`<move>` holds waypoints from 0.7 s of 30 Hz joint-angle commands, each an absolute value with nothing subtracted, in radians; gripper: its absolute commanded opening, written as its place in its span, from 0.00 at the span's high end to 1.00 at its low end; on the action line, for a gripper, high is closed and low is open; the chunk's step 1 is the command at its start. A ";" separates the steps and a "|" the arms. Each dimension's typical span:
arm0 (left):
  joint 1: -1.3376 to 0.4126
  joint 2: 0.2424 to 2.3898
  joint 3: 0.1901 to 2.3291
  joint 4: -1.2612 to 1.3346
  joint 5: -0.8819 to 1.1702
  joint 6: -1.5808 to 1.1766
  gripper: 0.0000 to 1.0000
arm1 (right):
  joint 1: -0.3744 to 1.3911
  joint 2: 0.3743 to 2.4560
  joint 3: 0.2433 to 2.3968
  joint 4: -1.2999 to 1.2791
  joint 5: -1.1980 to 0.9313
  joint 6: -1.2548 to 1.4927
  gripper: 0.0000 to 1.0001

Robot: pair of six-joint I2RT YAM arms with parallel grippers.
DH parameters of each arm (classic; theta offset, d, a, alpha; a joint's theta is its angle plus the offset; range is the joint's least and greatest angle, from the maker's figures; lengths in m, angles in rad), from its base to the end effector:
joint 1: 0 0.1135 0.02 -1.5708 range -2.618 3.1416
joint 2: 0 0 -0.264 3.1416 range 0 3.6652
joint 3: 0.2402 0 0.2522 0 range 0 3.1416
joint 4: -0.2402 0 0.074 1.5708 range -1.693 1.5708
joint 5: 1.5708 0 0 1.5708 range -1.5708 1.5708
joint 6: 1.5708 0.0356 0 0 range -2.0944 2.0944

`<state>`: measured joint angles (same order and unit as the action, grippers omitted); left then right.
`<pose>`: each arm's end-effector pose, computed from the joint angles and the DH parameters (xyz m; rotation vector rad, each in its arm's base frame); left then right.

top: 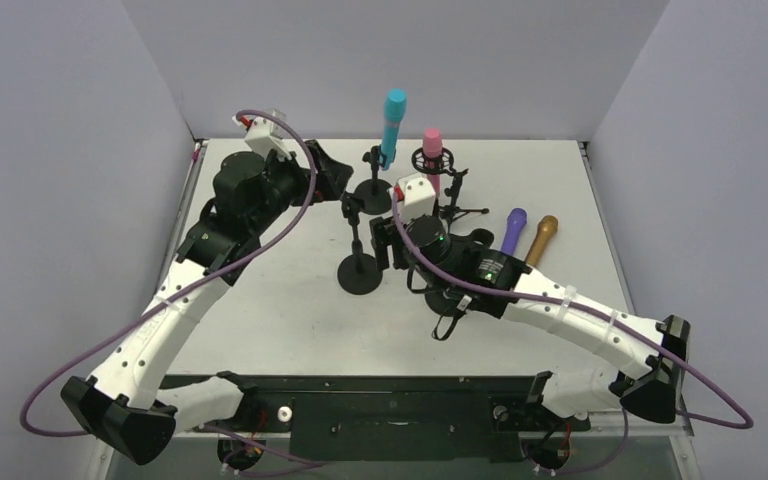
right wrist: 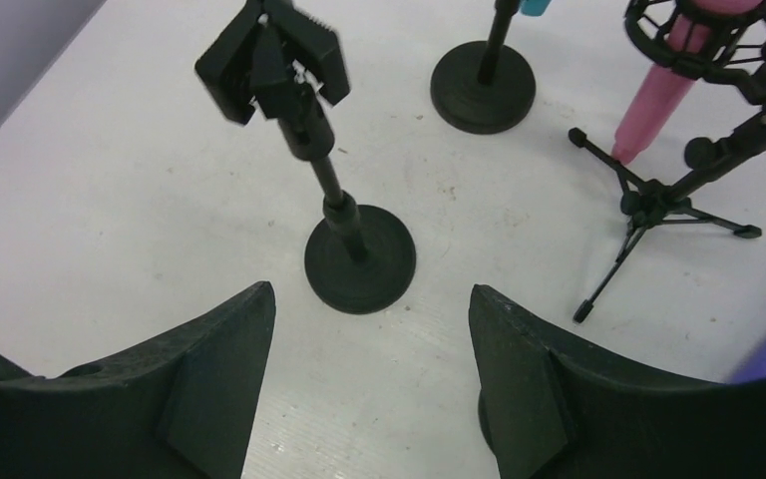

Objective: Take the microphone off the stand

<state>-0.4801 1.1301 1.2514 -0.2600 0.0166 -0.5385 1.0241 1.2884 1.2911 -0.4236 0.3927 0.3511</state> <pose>0.2231 -0.1168 0.4263 -0.0389 1.7703 -0.7640 0.1618 0.2396 0.3840 -0.4122 1.9500 0.5091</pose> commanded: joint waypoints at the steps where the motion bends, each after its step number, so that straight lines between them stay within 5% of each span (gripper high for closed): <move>1: -0.519 1.211 1.384 -0.415 -0.134 -0.552 0.04 | 1.081 1.290 1.228 -0.280 0.528 0.395 0.34; 10: -0.550 1.183 1.314 -0.404 -0.300 -0.573 0.04 | 1.090 1.311 1.279 -0.284 0.532 0.371 0.34; 21: -0.256 1.018 1.155 -0.371 -0.039 -0.528 0.04 | 1.099 1.532 1.692 -0.501 0.507 0.283 0.31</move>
